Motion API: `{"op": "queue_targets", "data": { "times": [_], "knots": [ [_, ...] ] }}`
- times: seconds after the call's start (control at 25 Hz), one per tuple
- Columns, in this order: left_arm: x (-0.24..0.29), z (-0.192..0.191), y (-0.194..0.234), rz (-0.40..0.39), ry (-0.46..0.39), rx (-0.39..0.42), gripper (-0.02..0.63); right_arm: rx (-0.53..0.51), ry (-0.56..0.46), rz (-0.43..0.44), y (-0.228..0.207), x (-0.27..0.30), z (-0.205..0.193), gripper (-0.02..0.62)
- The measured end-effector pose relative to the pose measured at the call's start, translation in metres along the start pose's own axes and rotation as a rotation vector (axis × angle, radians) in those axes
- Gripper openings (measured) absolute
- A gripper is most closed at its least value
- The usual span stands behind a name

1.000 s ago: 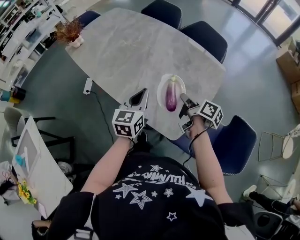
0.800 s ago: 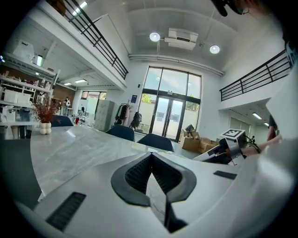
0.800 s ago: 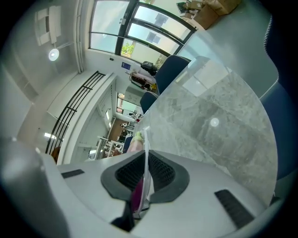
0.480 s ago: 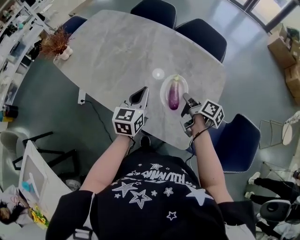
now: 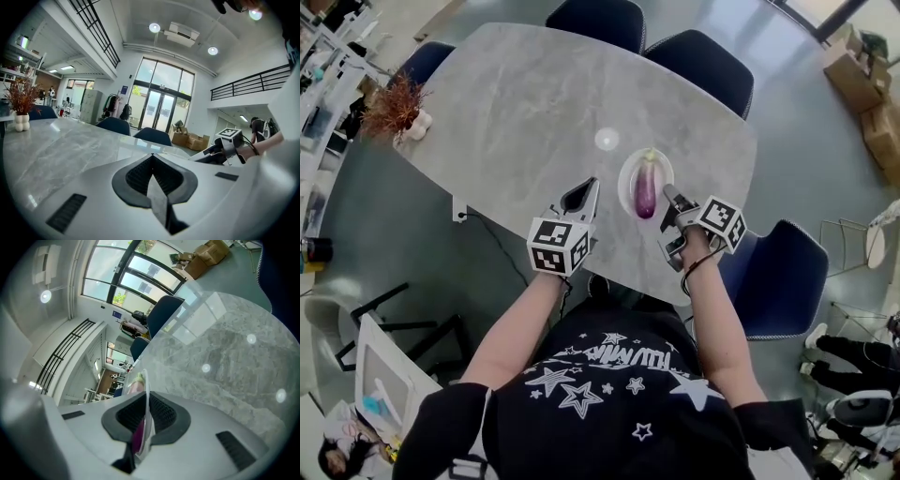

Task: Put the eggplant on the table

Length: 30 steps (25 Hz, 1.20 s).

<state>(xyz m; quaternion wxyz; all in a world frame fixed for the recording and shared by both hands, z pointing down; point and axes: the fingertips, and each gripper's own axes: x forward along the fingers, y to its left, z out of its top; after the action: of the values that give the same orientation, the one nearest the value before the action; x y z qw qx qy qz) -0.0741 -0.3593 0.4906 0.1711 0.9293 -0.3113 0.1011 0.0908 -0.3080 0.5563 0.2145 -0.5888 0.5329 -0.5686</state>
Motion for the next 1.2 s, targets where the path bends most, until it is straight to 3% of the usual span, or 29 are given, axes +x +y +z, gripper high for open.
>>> {"op": "queue_targets", "data": {
  "times": [0.2, 0.76, 1.2],
  "knots": [
    [0.011, 0.001, 0.009, -0.005, 0.012, -0.004, 0.008, 0.016, -0.002, -0.017, -0.003, 0.012, 0.002, 0.021],
    [0.046, 0.001, 0.034, 0.071, 0.038, -0.033, 0.008, 0.009, 0.089, -0.059, -0.029, 0.063, 0.022, 0.021],
    [0.078, -0.011, 0.037, 0.076, 0.084, -0.027, 0.008, 0.024, 0.107, -0.041, -0.042, 0.085, 0.031, 0.021]
  ]
}}
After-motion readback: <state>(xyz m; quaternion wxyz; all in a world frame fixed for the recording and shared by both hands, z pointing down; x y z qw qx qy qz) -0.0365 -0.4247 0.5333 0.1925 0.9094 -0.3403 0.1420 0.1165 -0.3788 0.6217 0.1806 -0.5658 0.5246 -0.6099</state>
